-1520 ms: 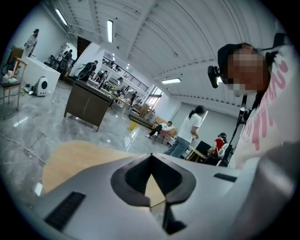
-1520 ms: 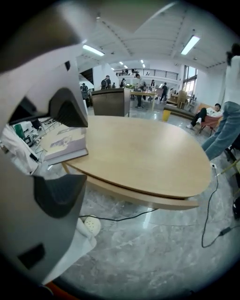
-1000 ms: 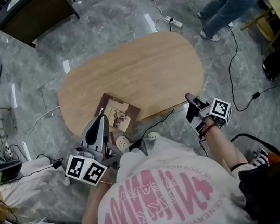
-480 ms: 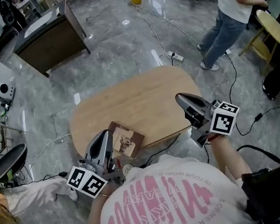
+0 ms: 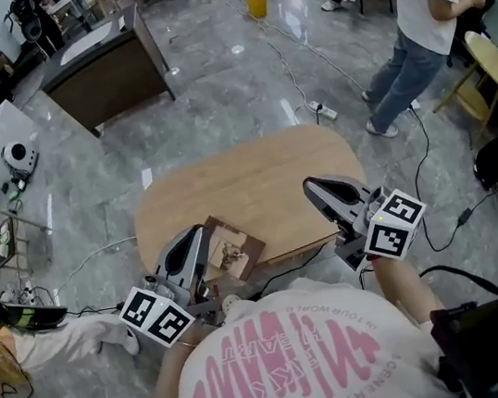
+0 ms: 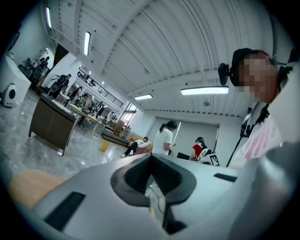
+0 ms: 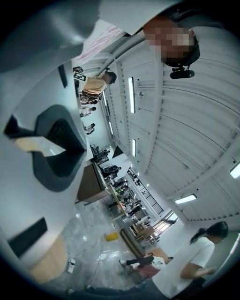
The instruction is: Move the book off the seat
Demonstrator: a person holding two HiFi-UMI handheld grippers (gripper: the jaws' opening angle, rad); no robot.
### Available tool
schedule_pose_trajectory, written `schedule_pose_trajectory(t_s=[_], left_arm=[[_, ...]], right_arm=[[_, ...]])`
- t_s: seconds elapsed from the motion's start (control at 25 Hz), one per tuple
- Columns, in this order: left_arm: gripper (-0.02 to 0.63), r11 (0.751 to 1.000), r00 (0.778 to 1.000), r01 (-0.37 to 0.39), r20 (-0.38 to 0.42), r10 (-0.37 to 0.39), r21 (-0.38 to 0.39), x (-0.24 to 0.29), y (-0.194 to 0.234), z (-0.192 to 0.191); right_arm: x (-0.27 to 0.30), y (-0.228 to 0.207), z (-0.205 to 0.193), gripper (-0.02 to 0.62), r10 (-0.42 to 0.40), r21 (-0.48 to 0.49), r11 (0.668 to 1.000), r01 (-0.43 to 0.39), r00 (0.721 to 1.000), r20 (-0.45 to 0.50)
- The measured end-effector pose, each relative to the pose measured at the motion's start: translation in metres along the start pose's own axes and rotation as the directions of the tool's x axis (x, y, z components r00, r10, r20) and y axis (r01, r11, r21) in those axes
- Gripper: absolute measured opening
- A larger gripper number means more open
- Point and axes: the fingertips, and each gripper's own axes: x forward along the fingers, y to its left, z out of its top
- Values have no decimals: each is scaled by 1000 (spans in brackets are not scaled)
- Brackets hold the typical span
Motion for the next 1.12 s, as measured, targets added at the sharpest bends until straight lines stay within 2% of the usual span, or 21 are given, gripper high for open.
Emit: schedule_pose_trajectory(t_s=[0.12, 0.36, 0.56, 0.84, 1.12], left_arm=[[8, 1000, 1000, 0, -2, 0, 12, -1, -3, -1], [8, 1000, 1000, -13, -22, 13, 0, -4, -5, -18], [8, 1000, 999, -24, -22, 24, -4, -9, 0, -23], [8, 999, 999, -41, -22, 40, -11, -12, 2, -21], [8, 999, 999, -39, -34, 38, -17, -9, 1, -24]], right_arm=[[0, -2, -4, 9, -17, -7, 1000, 17, 1000, -9], [-8, -13, -10, 9, -51, 42, 998, 52, 999, -12], [-12, -19, -15, 8, -90, 30, 995, 91, 995, -30], [-13, -14, -14, 8, -94, -7, 996, 94, 994, -46], [-13, -18, -16, 8, -102, -4, 995, 102, 993, -56]])
